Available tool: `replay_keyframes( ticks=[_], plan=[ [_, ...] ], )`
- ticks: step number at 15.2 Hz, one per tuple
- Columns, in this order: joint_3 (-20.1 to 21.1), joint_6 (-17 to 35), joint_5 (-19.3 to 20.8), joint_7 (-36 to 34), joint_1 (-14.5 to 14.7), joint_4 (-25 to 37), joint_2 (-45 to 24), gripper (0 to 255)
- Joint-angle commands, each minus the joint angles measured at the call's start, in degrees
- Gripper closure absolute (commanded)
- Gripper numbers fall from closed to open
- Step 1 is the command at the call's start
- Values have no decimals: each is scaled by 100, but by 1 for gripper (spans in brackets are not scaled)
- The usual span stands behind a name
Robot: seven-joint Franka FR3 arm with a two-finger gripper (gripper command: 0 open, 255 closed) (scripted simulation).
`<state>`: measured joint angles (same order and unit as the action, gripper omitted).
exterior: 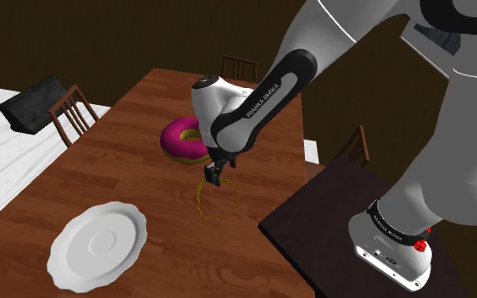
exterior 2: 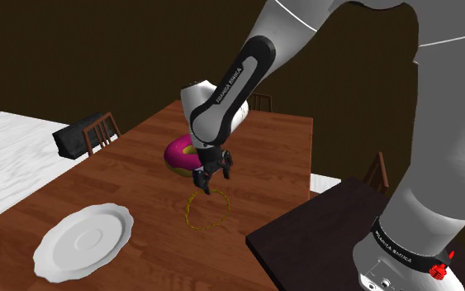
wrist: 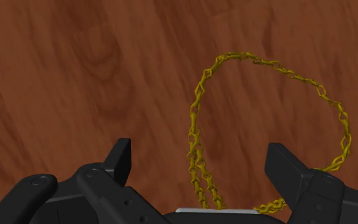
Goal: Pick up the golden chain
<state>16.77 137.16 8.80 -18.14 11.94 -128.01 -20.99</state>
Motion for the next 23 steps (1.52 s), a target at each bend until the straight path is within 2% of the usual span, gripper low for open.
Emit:
replay_keyframes(
  ticks=[1, 5, 6, 15, 23],
  plan=[
    [-38, 128, 69, -47, 29, 19, -153, 0],
    [-90, 283, 150, -101, 66, 41, -336, 0],
    [-92, 283, 151, -98, 63, 44, -340, 255],
    [-90, 283, 150, -101, 66, 41, -337, 255],
    [59, -209, -102, 67, -40, -1, 221, 255]
  ],
)
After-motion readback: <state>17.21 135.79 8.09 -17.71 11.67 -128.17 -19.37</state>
